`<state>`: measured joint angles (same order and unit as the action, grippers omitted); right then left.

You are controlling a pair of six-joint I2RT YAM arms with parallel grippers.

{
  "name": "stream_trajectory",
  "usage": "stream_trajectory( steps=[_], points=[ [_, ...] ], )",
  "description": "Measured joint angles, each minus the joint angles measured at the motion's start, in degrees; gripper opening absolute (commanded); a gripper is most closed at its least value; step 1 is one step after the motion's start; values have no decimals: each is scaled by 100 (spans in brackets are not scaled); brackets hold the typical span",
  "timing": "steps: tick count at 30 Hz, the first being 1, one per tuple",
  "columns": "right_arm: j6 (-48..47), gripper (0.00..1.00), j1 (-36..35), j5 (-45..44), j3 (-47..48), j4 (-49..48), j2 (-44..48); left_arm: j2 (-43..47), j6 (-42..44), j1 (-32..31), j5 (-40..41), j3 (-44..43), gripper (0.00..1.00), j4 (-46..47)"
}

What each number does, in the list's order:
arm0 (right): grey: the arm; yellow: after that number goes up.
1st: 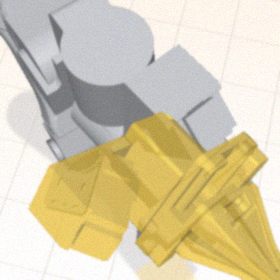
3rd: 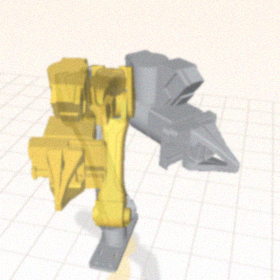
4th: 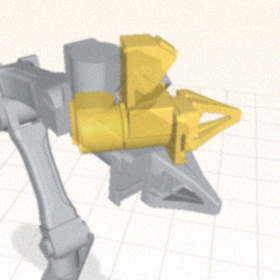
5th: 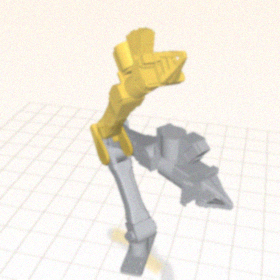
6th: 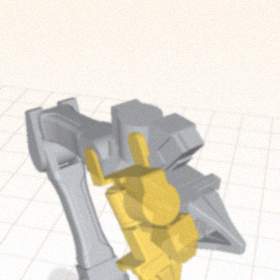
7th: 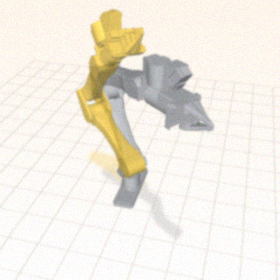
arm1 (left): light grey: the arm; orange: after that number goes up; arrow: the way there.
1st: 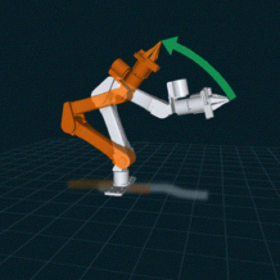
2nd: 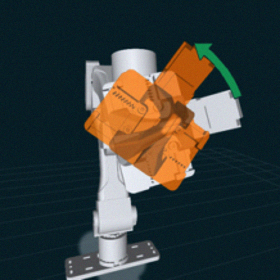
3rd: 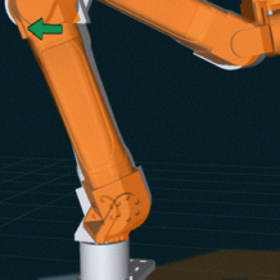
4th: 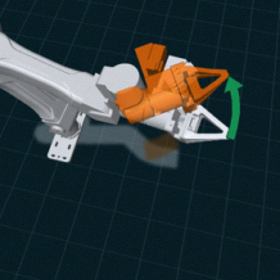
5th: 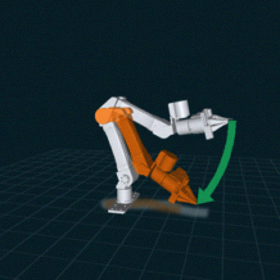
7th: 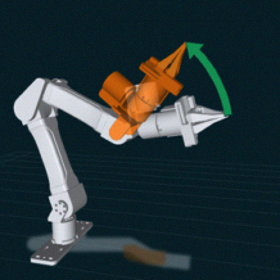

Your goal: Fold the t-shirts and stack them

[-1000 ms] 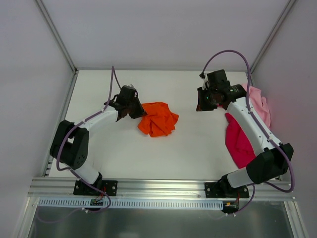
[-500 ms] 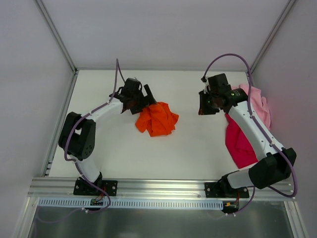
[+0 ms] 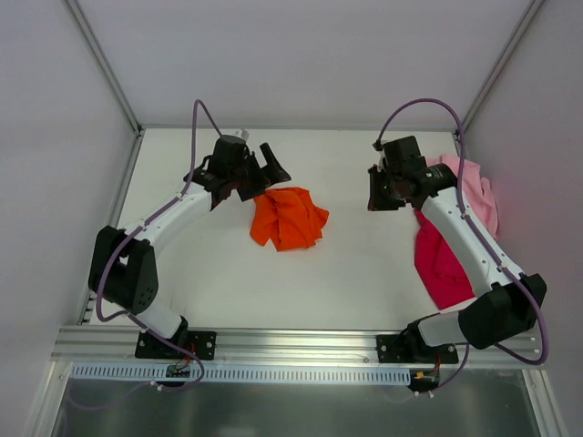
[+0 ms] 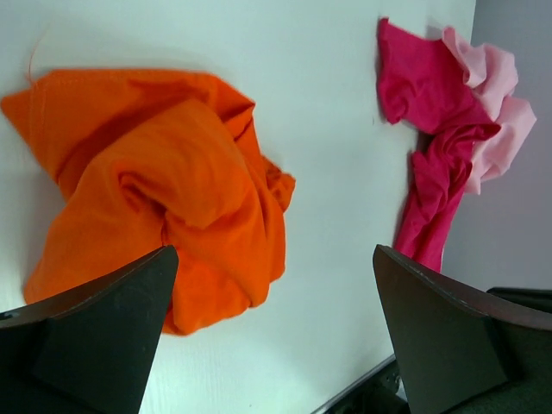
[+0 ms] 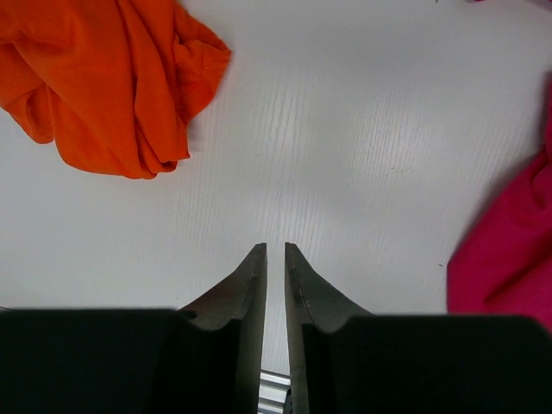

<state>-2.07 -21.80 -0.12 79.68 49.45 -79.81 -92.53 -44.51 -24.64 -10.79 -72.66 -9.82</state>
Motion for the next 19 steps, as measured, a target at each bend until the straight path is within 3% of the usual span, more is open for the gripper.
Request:
stream_trajectory(
  steps=[9, 14, 17, 19],
  points=[
    [15, 19, -9, -11, -4, -87, 70, 466, -157, -107, -232, 1255, 99, 37],
    [15, 19, -11, 72, -4, -129, 70, 470, -157, -127, -232, 1353, 99, 22],
    [13, 12, -11, 109, -4, -131, 70, 470, -155, -127, -229, 1353, 99, 48],
    [13, 15, -11, 122, -4, -129, 70, 470, -155, -127, -229, 1353, 99, 46]
  ],
)
